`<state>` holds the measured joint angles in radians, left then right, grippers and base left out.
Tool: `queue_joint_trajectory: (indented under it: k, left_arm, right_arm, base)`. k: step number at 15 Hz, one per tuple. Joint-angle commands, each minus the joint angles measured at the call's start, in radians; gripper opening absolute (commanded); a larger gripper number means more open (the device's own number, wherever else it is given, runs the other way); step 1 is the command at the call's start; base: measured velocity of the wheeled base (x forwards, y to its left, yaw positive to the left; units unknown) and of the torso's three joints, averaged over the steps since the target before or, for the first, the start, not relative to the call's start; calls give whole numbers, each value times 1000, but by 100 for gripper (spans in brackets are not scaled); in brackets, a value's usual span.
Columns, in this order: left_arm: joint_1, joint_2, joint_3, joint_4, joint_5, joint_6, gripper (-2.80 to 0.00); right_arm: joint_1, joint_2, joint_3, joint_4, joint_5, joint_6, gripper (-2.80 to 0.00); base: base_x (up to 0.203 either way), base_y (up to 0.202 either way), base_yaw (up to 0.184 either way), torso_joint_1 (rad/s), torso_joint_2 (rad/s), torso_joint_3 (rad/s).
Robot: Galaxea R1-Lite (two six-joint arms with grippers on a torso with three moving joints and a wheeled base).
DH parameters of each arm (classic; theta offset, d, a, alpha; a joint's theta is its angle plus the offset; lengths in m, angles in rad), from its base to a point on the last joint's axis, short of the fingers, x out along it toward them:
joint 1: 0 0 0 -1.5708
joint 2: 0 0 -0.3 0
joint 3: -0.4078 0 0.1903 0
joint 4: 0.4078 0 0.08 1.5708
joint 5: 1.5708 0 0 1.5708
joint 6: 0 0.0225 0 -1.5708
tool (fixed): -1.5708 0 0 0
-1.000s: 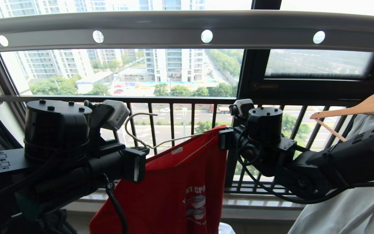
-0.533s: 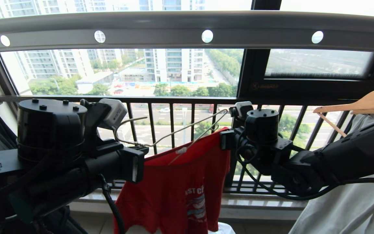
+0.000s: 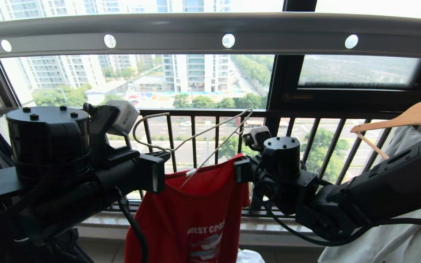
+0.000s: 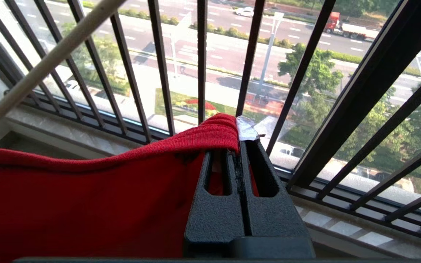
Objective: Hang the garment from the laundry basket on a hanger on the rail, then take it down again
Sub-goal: Take the clothes off the clothes rack
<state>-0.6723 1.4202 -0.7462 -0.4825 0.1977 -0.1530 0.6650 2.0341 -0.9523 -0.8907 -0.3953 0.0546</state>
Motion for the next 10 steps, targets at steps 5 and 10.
queue_joint_trajectory:
  k: [5,10]
  left_arm:
    - [-19,30,5,-9,1,-17,-280]
    - [-22,48,26,-176,7,-41,-280]
  right_arm:
    - [91,15,43,-51,-25,-6,-280]
    - [127,18,59,-52,-27,-6,-280]
  base:
    - [0,0,0,0,0,0]
    - [0,0,0,0,0,0]
